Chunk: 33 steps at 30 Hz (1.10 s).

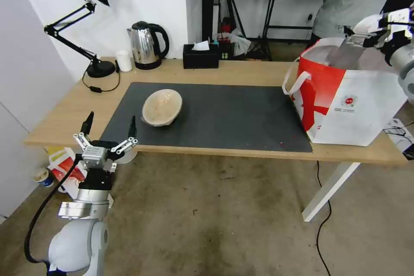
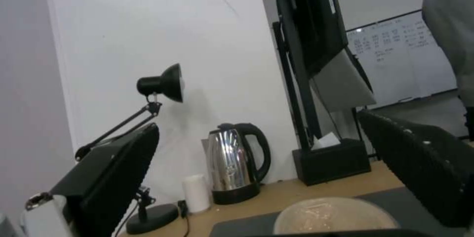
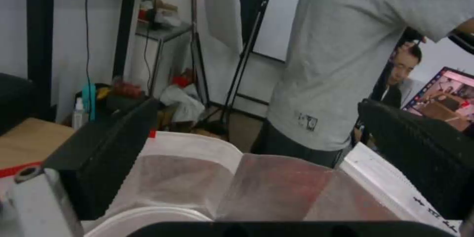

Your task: Pick up the trash from the table and place it into the takeout bag.

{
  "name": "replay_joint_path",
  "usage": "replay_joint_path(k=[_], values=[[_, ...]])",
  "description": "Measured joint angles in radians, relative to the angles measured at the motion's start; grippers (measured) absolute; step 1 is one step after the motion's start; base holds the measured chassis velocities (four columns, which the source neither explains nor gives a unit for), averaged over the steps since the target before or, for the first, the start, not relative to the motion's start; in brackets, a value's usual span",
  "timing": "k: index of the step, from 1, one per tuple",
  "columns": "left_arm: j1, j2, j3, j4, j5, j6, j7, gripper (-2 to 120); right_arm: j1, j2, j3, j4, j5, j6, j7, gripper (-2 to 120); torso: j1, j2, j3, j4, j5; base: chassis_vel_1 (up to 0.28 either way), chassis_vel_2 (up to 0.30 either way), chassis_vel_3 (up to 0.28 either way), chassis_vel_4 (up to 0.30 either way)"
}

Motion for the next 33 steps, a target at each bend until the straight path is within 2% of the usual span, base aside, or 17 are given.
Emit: replay_joint_path(k=[9, 18, 25, 33], values=[[-0.003, 0.0, 0.001, 0.001, 0.002, 0.001, 0.001, 100, 0.025, 0.004, -0.03, 0.012, -0.057, -0.02, -0.013, 100, 0.0, 0.0, 0.0, -0.0002, 0.0, 0.0, 0.0, 0.0, 0.0], [-0.003, 0.0, -0.009, 0.004, 0.0, 0.001, 0.001, 100, 0.046, 0.022, -0.045, 0.061, -0.022, -0.03, 0.002, 100, 0.0, 0.0, 0.0, -0.0001, -0.0001, 0.0, 0.0, 0.0, 0.0], [-0.009, -0.001, -0.004, 0.006, -0.001, 0.0, 0.001, 100, 0.008, 0.042, -0.014, 0.209, 0.053, -0.065, 0.066, 100, 0.0, 0.0, 0.0, 0.0, -0.0002, 0.0, 0.0, 0.0, 0.0], [-0.013, -0.001, -0.002, 0.005, -0.005, 0.003, -0.001, 100, -0.177, 0.078, 0.119, 0.429, 0.063, -0.071, 0.129, 100, 0.0, 0.0, 0.0, 0.0, 0.0002, 0.0, 0.0, 0.0, 0.0]])
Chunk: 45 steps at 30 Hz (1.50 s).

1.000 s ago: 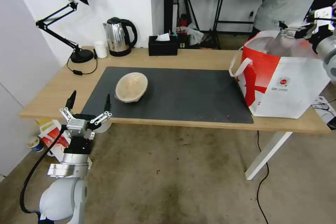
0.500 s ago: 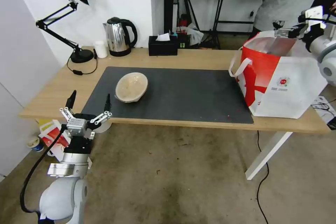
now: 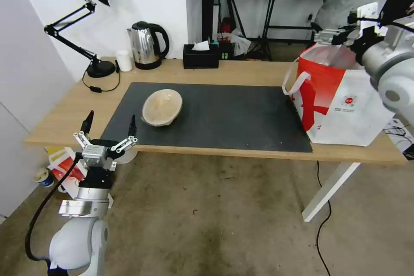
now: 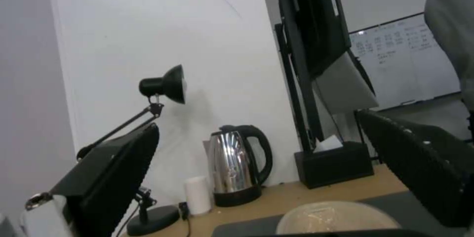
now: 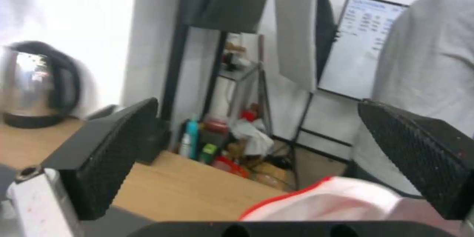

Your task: Pick up the trash from the table and place it into the takeout bag.

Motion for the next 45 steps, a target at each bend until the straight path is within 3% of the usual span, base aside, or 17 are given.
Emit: replay_joint_path(k=[5, 9, 15, 20, 23, 26, 27, 30, 45], values=[[0.0, 0.0, 0.004, 0.0, -0.001, 0.0, -0.001, 100, -0.209, 0.056, 0.157, 0.169, -0.04, 0.039, 0.02, 100, 0.0, 0.0, 0.0, -0.0003, 0.0001, 0.0, 0.0, 0.0, 0.0], [0.0, 0.0, 0.008, 0.003, -0.001, 0.0, -0.002, 100, -0.328, 0.117, 0.227, 0.241, -0.114, 0.079, 0.025, 100, 0.0, 0.0, 0.0, 0.0, 0.0, 0.0, 0.0, 0.0, 0.0], [0.001, -0.001, 0.014, 0.004, -0.001, 0.0, -0.003, 100, -0.479, 0.204, 0.269, 0.302, -0.241, 0.156, 0.029, 100, 0.0, 0.0, 0.0, -0.0003, 0.0004, 0.0, 0.0, 0.0, 0.0], [0.001, -0.001, 0.013, 0.005, -0.004, 0.0, -0.004, 100, -0.643, 0.319, 0.279, 0.351, -0.429, 0.286, 0.039, 100, 0.0, 0.0, 0.0, -0.0001, 0.0, 0.0, 0.0, 0.0, 0.0], [0.001, -0.001, 0.016, 0.006, -0.006, -0.001, -0.004, 100, -0.699, 0.377, 0.275, 0.366, -0.497, 0.329, 0.041, 100, 0.0, 0.0, 0.0, -0.0002, -0.0002, 0.0, 0.0, 0.0, 0.0], [0.002, -0.001, 0.015, 0.007, -0.007, -0.003, -0.005, 100, -0.781, 0.482, 0.228, 0.39, -0.606, 0.38, 0.063, 100, 0.0, 0.0, 0.0, -0.0001, -0.0003, 0.0, 0.0, 0.0, 0.0], [0.002, -0.001, 0.015, 0.007, -0.007, -0.003, -0.005, 100, -0.781, 0.482, 0.228, 0.39, -0.606, 0.38, 0.063, 100, 0.0, 0.0, 0.0, -0.0001, -0.0003, 0.0, 0.0, 0.0, 0.0], [0.004, -0.001, 0.009, 0.006, -0.011, -0.004, -0.005, 100, -0.839, 0.566, 0.157, 0.393, -0.706, 0.44, 0.092, 100, 0.0, 0.0, 0.0, 0.0, -0.0001, 0.0, 0.0, 0.0, 0.0], [-0.003, -0.001, 0.001, 0.008, -0.025, -0.007, -0.005, 100, -1.032, 0.668, -0.007, 0.292, -0.987, 0.668, 0.194, 100, 0.0, 0.0, 0.0, -0.0001, -0.0002, 0.0, 0.0, 0.0, 0.0]])
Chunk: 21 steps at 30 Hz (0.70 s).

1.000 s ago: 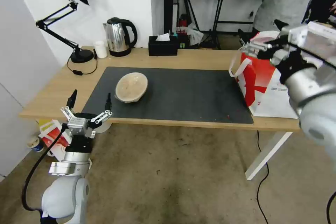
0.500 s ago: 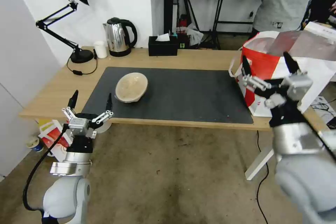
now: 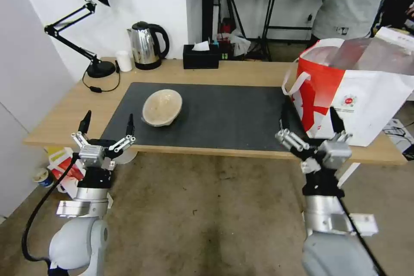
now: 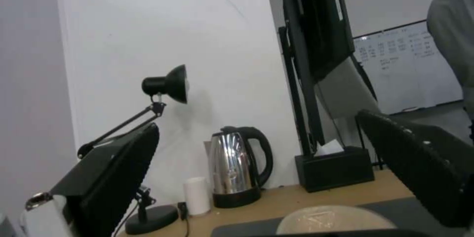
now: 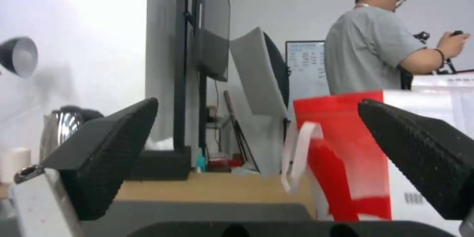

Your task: Pick up the trash from the table and place it into the takeout bag.

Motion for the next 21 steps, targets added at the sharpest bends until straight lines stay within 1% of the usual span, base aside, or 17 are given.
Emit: replay_joint_path(k=[1, 4, 5, 8, 9, 12, 21], values=[[0.0, 0.0, 0.0, 0.0, 0.0, 0.0, 0.0, 100, 0.0, 0.0, 0.0, 0.0, 0.0, 0.0, 0.0, 100, 0.0, 0.0, 0.0, 0.0, 0.0, 0.0, 0.0, 0.0, 0.0], [0.0, 0.0, -0.001, 0.002, 0.0, -0.001, 0.0, 100, -0.041, 0.025, -0.016, -0.043, -0.058, 0.076, 0.016, 100, 0.0, 0.0, 0.0, 0.0001, 0.0002, 0.0, 0.0, 0.0, 0.0], [0.0, 0.0, -0.001, 0.002, 0.0, -0.001, 0.0, 100, -0.041, 0.025, -0.016, -0.043, -0.058, 0.076, 0.016, 100, 0.0, 0.0, 0.0, 0.0001, 0.0002, 0.0, 0.0, 0.0, 0.0], [0.002, 0.0, -0.004, 0.002, 0.0, -0.001, 0.0, 100, -0.076, 0.042, -0.025, -0.066, -0.095, 0.128, 0.026, 100, 0.0, 0.0, 0.0, 0.0001, 0.0, 0.0, 0.0, 0.0, 0.0], [0.002, 0.0, -0.004, 0.002, 0.0, -0.001, 0.0, 100, -0.076, 0.042, -0.025, -0.066, -0.095, 0.128, 0.026, 100, 0.0, 0.0, 0.0, 0.0001, 0.0, 0.0, 0.0, 0.0, 0.0], [0.002, 0.0, -0.004, 0.003, 0.0, -0.001, 0.0, 100, -0.096, 0.05, -0.025, -0.079, -0.122, 0.168, 0.035, 100, 0.0, 0.0, 0.0, 0.0001, 0.0001, 0.0, 0.0, 0.0, 0.0], [0.001, 0.0, -0.001, 0.004, 0.003, -0.001, 0.0, 100, -0.115, 0.048, -0.018, -0.078, -0.13, 0.193, 0.041, 100, 0.0, 0.0, 0.0, 0.0001, 0.0, 0.0, 0.0, 0.0, 0.0]])
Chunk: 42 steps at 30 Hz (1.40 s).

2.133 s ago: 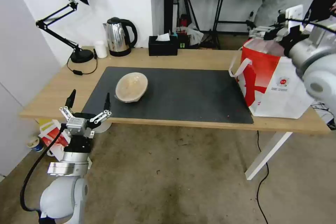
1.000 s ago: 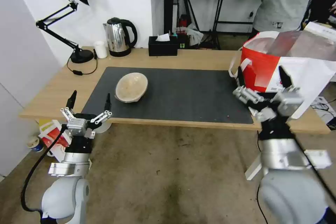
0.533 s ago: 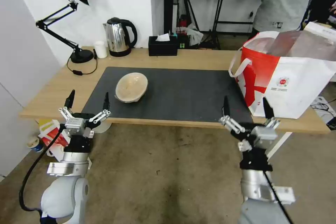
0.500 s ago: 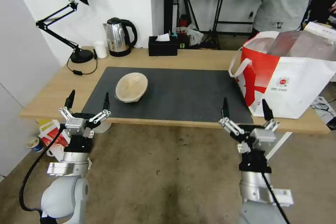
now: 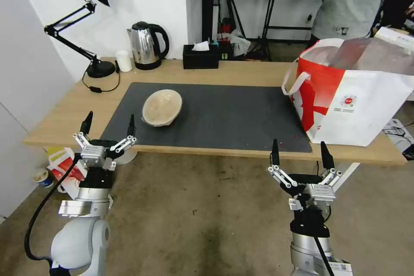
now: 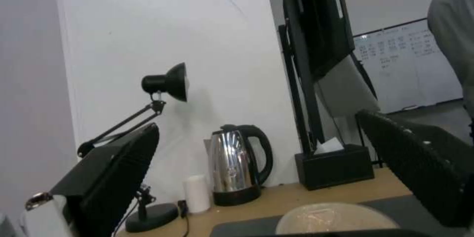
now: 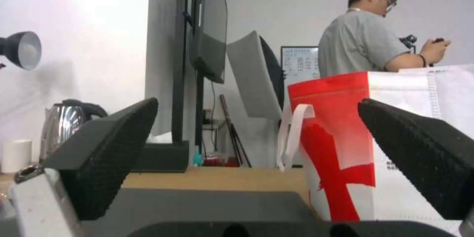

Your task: Pick up the trash from the table and place it into the takeout bag.

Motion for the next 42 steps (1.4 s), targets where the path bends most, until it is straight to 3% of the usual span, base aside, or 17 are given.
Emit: replay_joint_path(k=[42], values=[[0.006, 0.0, -0.013, -0.005, -0.002, -0.005, 0.001, 100, -0.028, 0.003, -0.029, -0.014, -0.041, 0.034, -0.004, 100, 0.0, 0.0, 0.0, 0.0, 0.0, 0.0, 0.0, 0.0, 0.0]])
